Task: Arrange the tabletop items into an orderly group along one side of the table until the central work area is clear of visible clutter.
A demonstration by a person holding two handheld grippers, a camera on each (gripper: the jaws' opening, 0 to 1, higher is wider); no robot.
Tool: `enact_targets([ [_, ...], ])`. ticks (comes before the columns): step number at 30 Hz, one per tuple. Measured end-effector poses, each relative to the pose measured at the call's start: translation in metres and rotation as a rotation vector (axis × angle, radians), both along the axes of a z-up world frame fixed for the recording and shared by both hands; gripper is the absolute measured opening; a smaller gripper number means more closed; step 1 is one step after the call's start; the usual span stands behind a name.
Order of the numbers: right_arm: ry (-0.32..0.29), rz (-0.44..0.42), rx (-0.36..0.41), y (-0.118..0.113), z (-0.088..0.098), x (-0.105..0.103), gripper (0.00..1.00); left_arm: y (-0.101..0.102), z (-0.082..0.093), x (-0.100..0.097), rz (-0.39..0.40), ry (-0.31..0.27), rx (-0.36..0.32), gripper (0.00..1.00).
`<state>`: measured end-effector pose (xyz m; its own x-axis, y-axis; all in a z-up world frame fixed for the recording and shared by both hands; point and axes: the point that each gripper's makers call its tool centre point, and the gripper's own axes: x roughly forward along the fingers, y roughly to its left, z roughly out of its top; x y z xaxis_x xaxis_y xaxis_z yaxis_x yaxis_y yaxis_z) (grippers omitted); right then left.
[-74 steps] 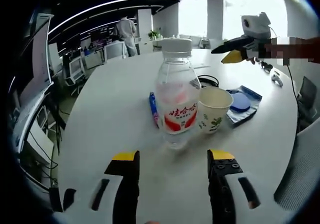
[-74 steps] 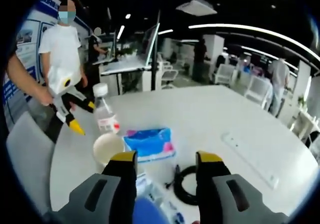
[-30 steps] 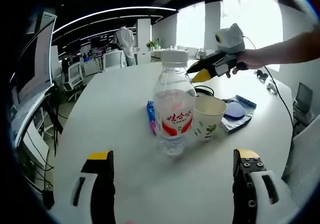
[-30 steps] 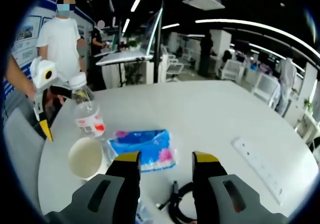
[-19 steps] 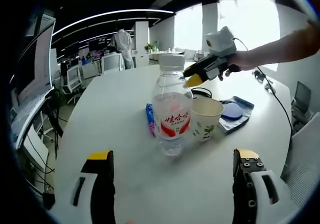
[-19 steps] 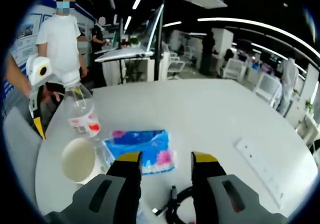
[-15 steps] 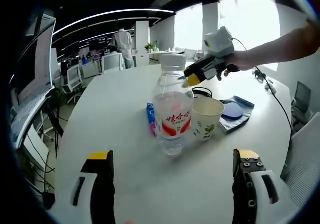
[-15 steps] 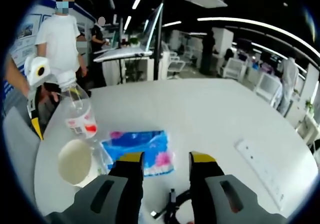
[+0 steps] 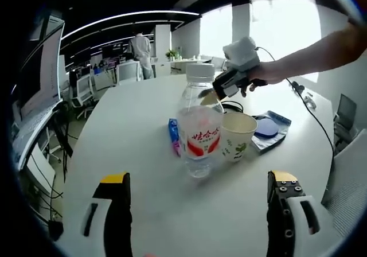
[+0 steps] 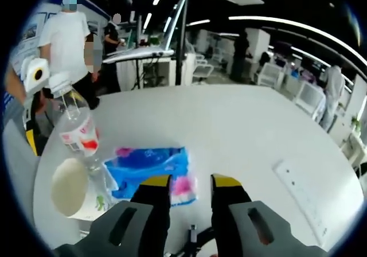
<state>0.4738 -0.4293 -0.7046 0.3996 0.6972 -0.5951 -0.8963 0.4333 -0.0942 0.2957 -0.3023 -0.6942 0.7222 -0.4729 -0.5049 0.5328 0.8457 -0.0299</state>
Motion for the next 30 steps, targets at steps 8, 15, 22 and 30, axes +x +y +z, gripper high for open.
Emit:
enact_targets([
  [8,0.010,0.009,-0.026,0.004,-0.014,0.006,0.18,-0.001,-0.005,-0.001,-0.003,0.008,-0.006,1.00],
  [15,0.017,0.012,-0.039,0.010,-0.022,0.010,0.16,-0.003,-0.007,-0.001,-0.015,0.012,-0.005,1.00],
  [22,0.026,0.008,-0.051,0.009,-0.029,0.013,0.14,-0.002,-0.008,-0.002,-0.017,0.018,-0.006,1.00],
  [30,0.043,0.013,-0.069,0.012,-0.037,0.017,0.11,-0.005,-0.008,-0.001,-0.024,0.021,-0.005,1.00],
])
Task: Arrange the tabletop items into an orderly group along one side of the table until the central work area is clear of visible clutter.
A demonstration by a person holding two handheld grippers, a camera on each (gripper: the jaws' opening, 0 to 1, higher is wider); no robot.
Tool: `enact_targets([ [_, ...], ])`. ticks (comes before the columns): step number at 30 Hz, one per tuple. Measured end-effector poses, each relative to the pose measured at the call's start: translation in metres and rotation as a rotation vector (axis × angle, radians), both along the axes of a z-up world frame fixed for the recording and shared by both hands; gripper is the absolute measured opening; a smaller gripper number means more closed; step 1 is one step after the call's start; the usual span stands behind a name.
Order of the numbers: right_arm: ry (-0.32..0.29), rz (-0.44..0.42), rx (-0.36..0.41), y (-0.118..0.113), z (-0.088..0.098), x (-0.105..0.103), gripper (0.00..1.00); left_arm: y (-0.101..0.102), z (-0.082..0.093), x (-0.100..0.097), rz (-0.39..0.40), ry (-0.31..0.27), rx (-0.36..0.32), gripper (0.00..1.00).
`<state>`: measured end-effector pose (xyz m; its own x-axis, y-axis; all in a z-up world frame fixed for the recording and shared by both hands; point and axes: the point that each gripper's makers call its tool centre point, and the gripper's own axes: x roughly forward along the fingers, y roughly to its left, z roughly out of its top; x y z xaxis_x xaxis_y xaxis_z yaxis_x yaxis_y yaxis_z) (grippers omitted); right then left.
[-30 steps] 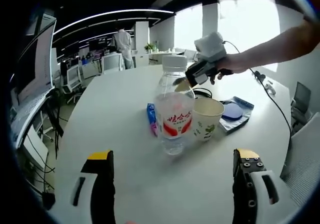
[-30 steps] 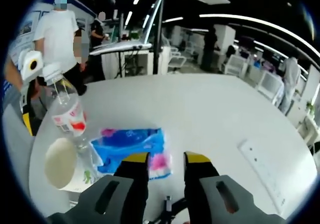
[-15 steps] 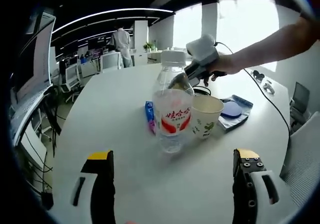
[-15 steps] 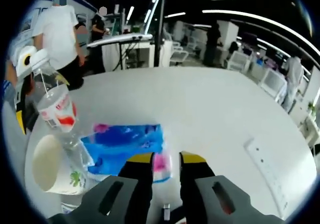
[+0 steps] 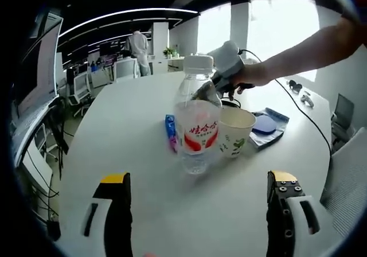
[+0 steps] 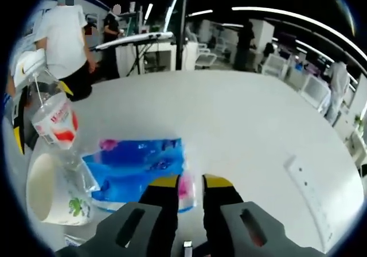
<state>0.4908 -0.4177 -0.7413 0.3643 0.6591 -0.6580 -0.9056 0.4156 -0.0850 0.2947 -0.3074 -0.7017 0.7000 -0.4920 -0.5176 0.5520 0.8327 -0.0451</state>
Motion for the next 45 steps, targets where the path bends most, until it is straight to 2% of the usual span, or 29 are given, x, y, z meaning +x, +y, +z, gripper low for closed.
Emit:
enact_targets([
  [10,0.028,-0.004,-0.011,0.000,-0.004,0.001,0.04,0.004,-0.003,-0.002,0.001,0.007,0.004,1.00],
  [19,0.059,-0.044,-0.013,-0.003,-0.005,0.002,0.00,0.005,-0.005,-0.001,0.003,0.011,0.004,0.99],
  [24,0.093,-0.094,-0.004,-0.008,-0.005,0.003,0.00,0.005,-0.006,0.000,-0.002,0.013,0.004,0.99],
  [45,0.207,-0.203,0.050,-0.011,-0.004,-0.004,0.00,0.007,-0.009,0.002,0.000,0.023,-0.001,0.98],
])
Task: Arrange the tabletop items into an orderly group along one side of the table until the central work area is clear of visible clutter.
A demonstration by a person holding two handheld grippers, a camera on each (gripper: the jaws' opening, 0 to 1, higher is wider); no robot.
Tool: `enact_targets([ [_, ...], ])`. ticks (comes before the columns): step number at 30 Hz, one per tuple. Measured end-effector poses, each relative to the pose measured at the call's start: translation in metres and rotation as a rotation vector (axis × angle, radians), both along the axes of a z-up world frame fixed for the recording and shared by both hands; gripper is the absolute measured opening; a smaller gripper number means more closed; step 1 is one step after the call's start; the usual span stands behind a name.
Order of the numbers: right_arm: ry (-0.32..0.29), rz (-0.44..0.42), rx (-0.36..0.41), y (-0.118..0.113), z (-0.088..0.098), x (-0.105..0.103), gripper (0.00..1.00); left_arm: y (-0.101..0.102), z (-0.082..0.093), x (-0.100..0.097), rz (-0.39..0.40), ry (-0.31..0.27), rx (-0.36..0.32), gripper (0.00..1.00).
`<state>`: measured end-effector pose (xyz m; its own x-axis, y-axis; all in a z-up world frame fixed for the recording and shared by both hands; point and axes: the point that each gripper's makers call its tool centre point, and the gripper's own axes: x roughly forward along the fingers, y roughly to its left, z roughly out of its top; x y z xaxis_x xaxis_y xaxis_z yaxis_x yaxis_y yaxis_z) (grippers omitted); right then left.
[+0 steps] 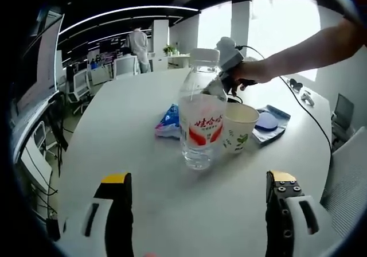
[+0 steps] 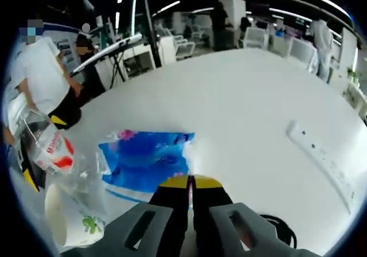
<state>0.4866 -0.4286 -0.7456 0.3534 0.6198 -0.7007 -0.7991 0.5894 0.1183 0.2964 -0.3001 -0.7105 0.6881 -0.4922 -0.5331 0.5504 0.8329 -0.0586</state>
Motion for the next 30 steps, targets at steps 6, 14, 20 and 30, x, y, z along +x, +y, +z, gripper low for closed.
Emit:
enact_targets([
  [6,0.023,-0.029,0.033,-0.001,0.004,-0.002,0.00,0.007,-0.002,0.001,0.012,0.013,-0.003,0.96],
  [14,0.034,-0.052,0.055,0.000,0.008,-0.004,0.00,0.014,-0.003,0.004,0.035,0.025,-0.015,0.92],
  [20,0.047,-0.087,0.094,0.001,0.016,-0.002,0.00,0.019,-0.001,0.010,0.045,0.020,-0.015,0.89],
  [30,0.051,-0.140,0.146,-0.002,0.030,0.002,0.00,0.026,0.005,0.019,0.056,0.007,-0.010,0.87],
])
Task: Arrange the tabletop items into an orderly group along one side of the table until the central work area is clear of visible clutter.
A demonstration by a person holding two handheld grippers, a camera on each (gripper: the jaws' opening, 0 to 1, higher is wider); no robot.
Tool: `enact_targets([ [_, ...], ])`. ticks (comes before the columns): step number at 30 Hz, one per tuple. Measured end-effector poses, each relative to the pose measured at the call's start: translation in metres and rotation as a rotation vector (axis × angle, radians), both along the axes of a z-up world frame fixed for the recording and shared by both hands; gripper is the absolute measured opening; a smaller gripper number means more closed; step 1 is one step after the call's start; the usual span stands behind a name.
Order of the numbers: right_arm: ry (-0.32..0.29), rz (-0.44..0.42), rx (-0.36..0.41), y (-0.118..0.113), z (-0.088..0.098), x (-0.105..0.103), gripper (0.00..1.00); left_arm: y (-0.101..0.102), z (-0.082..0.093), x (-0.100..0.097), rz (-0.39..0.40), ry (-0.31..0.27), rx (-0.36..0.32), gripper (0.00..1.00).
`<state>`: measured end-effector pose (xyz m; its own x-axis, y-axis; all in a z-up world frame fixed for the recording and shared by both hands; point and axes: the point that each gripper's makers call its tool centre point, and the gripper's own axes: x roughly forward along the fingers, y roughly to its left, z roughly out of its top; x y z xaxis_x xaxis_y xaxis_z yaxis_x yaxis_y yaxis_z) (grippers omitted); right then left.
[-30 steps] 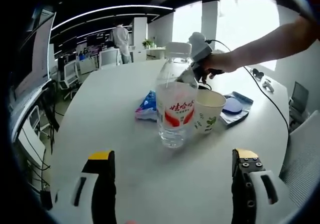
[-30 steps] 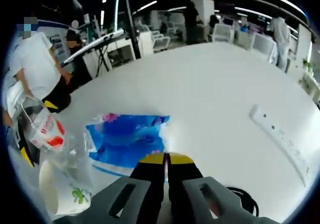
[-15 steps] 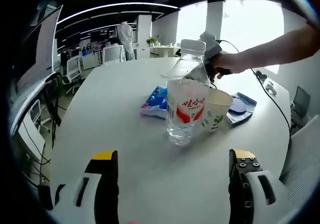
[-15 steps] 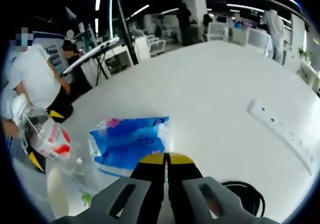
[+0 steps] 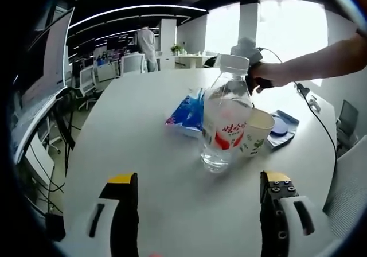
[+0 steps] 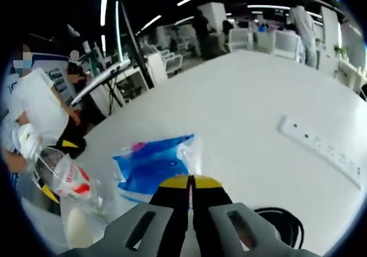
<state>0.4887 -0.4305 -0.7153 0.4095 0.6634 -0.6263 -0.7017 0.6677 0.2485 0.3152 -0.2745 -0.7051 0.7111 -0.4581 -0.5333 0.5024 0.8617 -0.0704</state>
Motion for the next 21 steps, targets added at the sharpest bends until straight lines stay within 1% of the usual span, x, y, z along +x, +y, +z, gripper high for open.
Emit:
enact_targets([
  [2,0.006,-0.016,0.022,0.000,0.004,0.000,0.00,0.003,0.001,0.002,0.008,-0.001,-0.001,0.86],
  [9,0.002,-0.043,0.058,0.000,0.018,0.001,0.00,0.008,0.007,0.009,0.024,-0.009,0.001,0.84],
  [18,-0.015,-0.058,0.081,0.001,0.034,0.004,0.00,0.017,0.019,0.018,0.038,-0.031,0.012,0.82],
  [21,-0.013,-0.071,0.091,0.001,0.038,0.004,0.00,0.020,0.023,0.020,0.040,-0.035,0.012,0.78],
])
